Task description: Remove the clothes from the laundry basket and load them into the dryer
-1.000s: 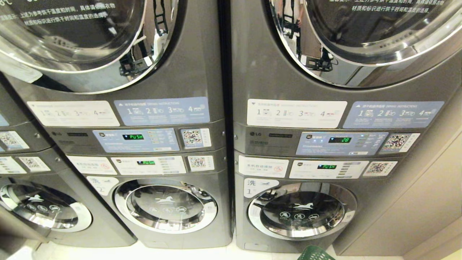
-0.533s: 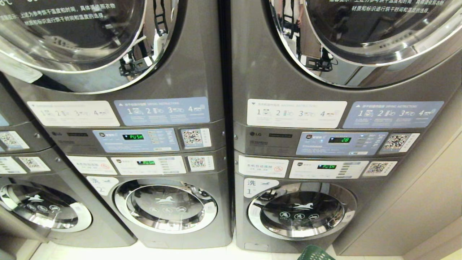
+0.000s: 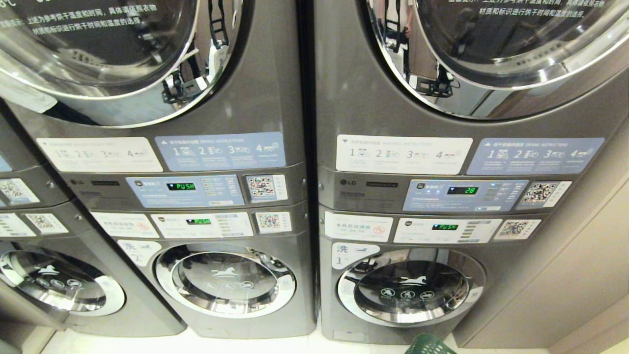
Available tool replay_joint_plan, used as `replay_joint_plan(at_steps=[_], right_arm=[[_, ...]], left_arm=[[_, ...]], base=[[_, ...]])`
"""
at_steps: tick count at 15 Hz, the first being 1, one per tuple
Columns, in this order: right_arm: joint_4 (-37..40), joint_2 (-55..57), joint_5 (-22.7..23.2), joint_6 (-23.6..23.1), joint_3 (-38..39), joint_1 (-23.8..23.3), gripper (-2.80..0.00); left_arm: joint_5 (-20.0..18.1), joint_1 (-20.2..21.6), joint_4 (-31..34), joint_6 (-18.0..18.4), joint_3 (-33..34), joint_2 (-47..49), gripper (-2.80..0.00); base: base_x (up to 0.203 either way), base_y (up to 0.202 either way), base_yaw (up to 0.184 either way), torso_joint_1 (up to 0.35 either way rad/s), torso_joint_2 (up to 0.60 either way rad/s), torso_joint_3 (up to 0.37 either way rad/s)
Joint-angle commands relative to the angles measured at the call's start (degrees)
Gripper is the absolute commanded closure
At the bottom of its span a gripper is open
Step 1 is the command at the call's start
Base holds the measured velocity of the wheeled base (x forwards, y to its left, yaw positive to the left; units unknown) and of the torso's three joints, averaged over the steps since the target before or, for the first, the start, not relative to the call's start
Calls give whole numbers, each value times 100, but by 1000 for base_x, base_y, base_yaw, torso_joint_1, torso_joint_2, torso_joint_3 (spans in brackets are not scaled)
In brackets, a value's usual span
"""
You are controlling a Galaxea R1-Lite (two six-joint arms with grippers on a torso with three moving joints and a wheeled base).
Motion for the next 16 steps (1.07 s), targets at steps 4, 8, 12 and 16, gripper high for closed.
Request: replay_joint_plan(at_steps=[4,8,12,16], right_arm=[[9,-11,-26,70,-3,-9,0],[9,-10,-24,71,-3,-9,0],[9,-2,-64,117,-3,-9,0],[9,-2,-64,117,-3,-9,0]], left_arm=[[-143,172,-51,9,23,-1394,0],[-107,196,-90,-55,33,-1328,0],[-98,196,-98,-71,33,-1328,0],[-89,204,-90,-82,33,-1328,0]], base=[[0,0,0,0,0,0],[0,0,0,0,0,0],[1,34,-1,10,2,1],[1,178,-1,1,2,2]])
